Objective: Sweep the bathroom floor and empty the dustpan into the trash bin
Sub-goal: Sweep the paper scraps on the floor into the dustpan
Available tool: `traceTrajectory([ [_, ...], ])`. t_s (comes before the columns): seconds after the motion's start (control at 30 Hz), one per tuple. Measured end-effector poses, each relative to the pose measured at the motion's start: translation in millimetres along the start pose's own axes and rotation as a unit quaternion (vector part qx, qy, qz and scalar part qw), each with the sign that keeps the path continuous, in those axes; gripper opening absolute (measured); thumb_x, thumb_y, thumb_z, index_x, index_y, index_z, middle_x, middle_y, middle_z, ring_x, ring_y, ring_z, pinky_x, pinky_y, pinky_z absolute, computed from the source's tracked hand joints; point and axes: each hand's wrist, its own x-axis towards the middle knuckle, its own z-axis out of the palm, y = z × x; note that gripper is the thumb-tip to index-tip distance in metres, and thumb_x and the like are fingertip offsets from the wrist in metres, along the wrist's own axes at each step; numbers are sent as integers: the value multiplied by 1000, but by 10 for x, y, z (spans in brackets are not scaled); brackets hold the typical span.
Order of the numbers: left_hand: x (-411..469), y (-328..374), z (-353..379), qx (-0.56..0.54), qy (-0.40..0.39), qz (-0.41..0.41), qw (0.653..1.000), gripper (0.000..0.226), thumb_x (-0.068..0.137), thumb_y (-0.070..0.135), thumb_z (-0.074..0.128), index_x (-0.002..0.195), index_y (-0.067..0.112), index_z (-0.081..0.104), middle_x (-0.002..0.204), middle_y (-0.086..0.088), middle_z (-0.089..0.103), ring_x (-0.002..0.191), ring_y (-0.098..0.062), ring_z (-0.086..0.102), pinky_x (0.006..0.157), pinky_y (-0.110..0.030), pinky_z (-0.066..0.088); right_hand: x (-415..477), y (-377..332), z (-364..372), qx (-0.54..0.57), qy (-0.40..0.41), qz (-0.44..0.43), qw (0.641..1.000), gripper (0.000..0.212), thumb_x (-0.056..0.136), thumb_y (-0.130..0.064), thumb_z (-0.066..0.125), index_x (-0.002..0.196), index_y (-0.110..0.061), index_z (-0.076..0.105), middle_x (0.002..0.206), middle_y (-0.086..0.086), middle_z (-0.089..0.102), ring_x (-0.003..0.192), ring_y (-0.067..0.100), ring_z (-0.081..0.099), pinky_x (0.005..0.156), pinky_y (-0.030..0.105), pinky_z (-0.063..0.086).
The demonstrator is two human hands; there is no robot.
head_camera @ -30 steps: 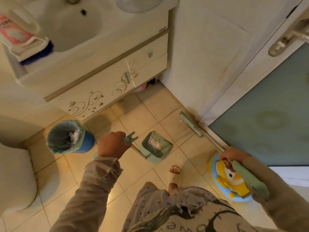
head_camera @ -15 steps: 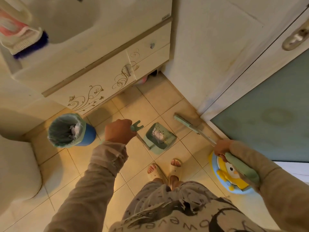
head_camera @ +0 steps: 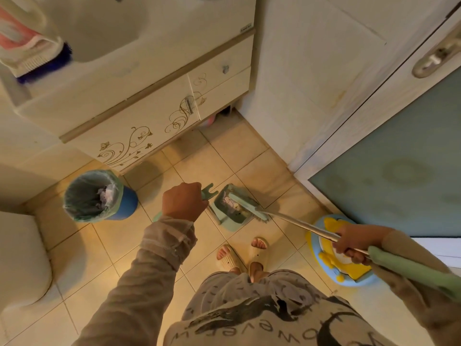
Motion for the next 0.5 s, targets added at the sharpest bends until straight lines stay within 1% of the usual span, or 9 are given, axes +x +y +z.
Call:
traceTrajectory([
  [0.07,-36,2,34,8,1,0,1000,29,91,36,52,107,13,62,97,-6,69,89,-22,66,82,-33,53,-25,48,89,-10,5,-14,1000,22,90,-2,46,71,-10,38,51,7,39,20,6,35,34,16,33],
  [0.17,-96,4,95,7,-2,-1,1000,30,92,36,51,108,13,61,98,-6,69,89,-22,66,80,-31,51,-52,80,205,-11,23,-24,999,22,88,-1,46,70,-9,36,50,7,41,24,8,35,38,22,36],
  [0.27,-116,-4,130,8,-17,-12,1000,30,91,35,52,110,13,62,103,-6,69,94,-24,66,82,-33,51,-60,68,299,-8,40,-17,999,21,87,-1,46,70,-8,36,45,6,40,24,8,35,35,19,35],
  [0.37,-108,-48,123,-6,-46,-23,999,31,90,35,54,109,13,63,105,-6,68,95,-23,65,83,-32,51,-29,68,332,28,46,-25,998,24,88,1,46,69,-8,35,44,7,38,21,8,34,35,19,34],
  [0.43,-102,-101,118,-21,-73,-34,997,32,90,36,56,108,12,63,104,-5,68,91,-22,64,83,-31,50,-20,69,321,57,51,-30,997,28,89,2,47,65,-7,35,44,8,36,18,8,33,32,16,32],
  [0.5,-124,-162,130,-46,-110,-59,991,33,88,37,59,109,11,63,104,-5,67,84,-18,57,79,-28,45,-8,55,293,63,54,-30,996,29,89,2,47,62,-5,38,39,8,37,17,8,33,29,11,29],
])
